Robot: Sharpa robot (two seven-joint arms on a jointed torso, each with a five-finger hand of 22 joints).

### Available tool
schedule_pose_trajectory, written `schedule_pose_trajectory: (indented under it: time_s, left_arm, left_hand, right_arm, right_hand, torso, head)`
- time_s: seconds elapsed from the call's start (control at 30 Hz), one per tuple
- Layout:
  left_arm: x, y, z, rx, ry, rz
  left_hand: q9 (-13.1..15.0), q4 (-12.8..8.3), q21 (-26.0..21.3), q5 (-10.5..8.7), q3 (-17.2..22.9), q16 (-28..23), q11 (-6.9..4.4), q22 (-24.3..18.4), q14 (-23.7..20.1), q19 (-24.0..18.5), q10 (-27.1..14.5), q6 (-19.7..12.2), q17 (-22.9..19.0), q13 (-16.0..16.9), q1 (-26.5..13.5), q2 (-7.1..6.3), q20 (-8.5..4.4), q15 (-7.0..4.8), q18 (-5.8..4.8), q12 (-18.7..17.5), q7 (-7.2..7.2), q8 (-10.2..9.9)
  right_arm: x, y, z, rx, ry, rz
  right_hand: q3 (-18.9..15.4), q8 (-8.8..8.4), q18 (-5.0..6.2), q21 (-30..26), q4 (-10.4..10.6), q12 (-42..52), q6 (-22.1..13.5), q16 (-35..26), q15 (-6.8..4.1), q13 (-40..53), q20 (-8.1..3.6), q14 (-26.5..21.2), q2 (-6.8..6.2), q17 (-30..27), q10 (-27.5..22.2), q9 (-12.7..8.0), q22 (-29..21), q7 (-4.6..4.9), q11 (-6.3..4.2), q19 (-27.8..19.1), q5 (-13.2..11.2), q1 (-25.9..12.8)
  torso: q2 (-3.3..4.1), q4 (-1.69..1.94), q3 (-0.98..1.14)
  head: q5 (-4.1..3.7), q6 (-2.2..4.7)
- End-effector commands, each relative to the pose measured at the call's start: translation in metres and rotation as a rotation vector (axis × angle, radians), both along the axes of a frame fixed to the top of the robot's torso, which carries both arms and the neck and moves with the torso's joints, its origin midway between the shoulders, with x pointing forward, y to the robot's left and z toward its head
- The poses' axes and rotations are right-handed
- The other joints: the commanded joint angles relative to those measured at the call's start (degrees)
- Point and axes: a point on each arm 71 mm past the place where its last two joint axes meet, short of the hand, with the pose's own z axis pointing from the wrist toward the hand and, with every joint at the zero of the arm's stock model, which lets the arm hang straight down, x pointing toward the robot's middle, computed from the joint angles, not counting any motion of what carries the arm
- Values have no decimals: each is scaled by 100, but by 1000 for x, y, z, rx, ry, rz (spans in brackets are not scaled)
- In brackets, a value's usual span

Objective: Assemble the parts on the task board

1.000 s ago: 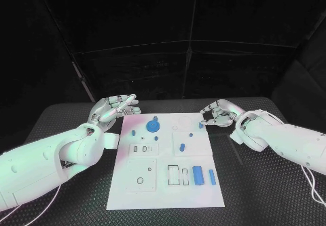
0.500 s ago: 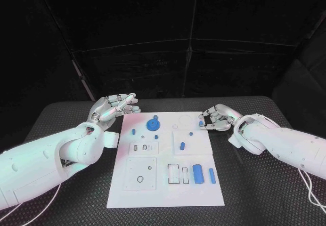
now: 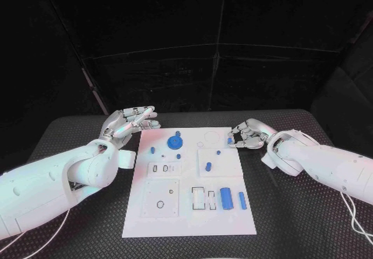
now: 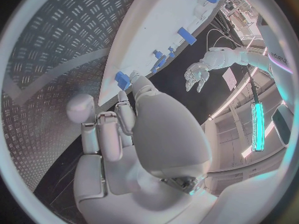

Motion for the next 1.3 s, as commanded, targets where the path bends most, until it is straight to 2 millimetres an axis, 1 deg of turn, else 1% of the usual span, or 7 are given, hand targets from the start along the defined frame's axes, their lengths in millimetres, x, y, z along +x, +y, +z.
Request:
schedule_pose_trajectory:
  time_s: [0.03,0.23,0.83,1.03,1.17,1.23,1.3]
  left_arm:
    - [0,-1,2,-6,-11,-12]
    - [0,-1,2,-5,-11,-11]
    - [0,0,1,-4,-10,-9]
    - [0,0,1,-4,-10,-9]
    - [1,0,1,-3,-10,-8]
    - [1,0,1,-3,-10,-8]
    - [1,0,1,-3,-10,-8]
  left_hand:
    - [-4,-37,-32,-31,12,-36,34,-6,13,42,-1,12,8,-7,41,4,-4,17,75,-30,92,-30]
    - [-4,-37,-32,-31,12,-36,34,-6,13,42,-1,12,8,-7,41,4,-4,17,75,-30,92,-30]
    - [-1,-54,-37,-30,12,-50,31,-13,20,46,10,22,14,-5,55,10,-4,15,77,-38,88,-38]
    - [-1,-54,-37,-30,12,-50,31,-13,20,46,10,22,14,-5,55,10,-4,15,77,-38,88,-38]
    - [-1,-60,-38,-28,15,-53,30,-14,21,47,11,23,15,-5,61,14,-4,15,77,-40,87,-40]
    - [-1,-60,-38,-28,15,-53,30,-14,21,47,11,23,15,-5,61,14,-4,15,77,-40,87,-40]
    - [-1,-60,-38,-28,15,-53,30,-14,21,47,11,23,15,-5,61,14,-4,15,77,-40,87,-40]
  right_arm:
    - [0,2,0,-8,2,12]
    - [1,2,-1,-16,4,12]
    - [3,7,-3,-44,5,16]
    - [4,8,-3,-49,-2,10]
    - [4,7,-3,-50,-11,1]
    - [4,7,-2,-50,-20,-5]
    - [4,6,-2,-48,-29,-10]
  right_hand:
    - [31,45,-28,5,-61,39,76,5,-47,14,-34,434,82,662,12,4,12,-10,-35,4,-51,24]
    - [80,78,-30,12,-108,61,166,9,-64,42,-50,438,127,676,33,2,23,-35,-56,13,-94,46]
    - [120,113,-37,31,-140,88,264,16,-83,75,-67,444,162,703,62,1,61,-61,-78,39,-117,38]
    - [177,163,-40,43,-163,102,403,23,-111,95,-90,449,227,726,83,6,81,-103,-114,55,-122,23]
    - [252,205,-43,52,-187,112,524,30,-142,110,-116,455,314,752,101,10,97,-147,-151,68,-134,24]
    - [293,223,-43,52,-203,114,574,33,-157,115,-130,457,355,761,108,11,97,-168,-170,69,-173,27]
    - [361,234,-44,55,-231,113,618,34,-177,120,-150,458,411,767,114,6,101,-189,-191,73,-292,37]
  torso:
    - [1,1,3]
    - [1,-1,3]
    - [1,-1,9]
    - [3,0,11]
    - [-1,0,10]
    - [0,1,11]
    - [-1,1,11]
  head:
    - [13,-11]
    - [6,-29]
    - [-7,-52]
    - [-8,-57]
    - [-9,-59]
    - [-7,-66]
    - [-6,-66]
